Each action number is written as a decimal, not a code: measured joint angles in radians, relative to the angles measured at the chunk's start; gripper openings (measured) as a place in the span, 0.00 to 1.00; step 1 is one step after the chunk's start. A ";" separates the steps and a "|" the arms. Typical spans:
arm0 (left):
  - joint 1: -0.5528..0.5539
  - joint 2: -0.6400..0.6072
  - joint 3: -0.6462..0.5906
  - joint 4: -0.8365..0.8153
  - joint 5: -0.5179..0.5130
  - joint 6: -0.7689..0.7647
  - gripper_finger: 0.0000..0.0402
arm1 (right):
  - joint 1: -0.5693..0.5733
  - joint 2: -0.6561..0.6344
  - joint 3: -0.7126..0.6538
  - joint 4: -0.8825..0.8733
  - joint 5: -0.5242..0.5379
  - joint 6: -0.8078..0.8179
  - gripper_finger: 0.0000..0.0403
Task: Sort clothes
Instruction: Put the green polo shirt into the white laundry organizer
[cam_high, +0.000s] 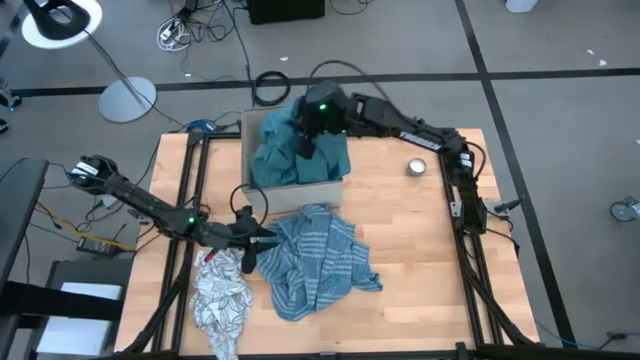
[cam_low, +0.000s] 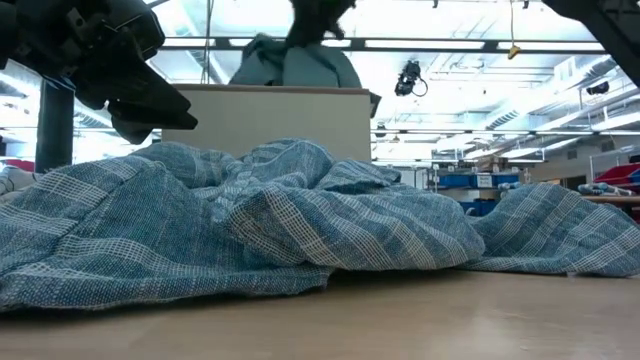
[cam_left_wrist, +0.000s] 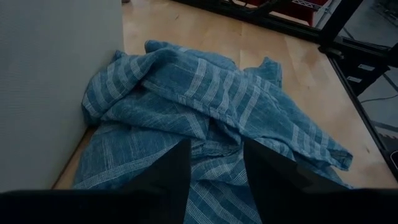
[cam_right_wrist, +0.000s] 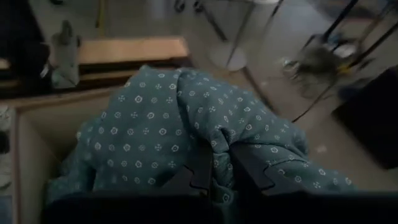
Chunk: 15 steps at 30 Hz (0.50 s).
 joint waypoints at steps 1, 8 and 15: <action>0.000 0.000 0.000 0.000 0.000 0.000 0.38 | 0.001 0.015 -0.009 -0.001 -0.018 0.012 0.07; 0.000 0.000 0.000 0.002 0.000 -0.004 0.38 | -0.004 0.174 -0.023 0.075 -0.071 0.027 0.08; 0.000 0.000 0.000 -0.003 0.000 -0.004 0.38 | -0.052 0.320 -0.021 0.087 -0.108 0.208 0.09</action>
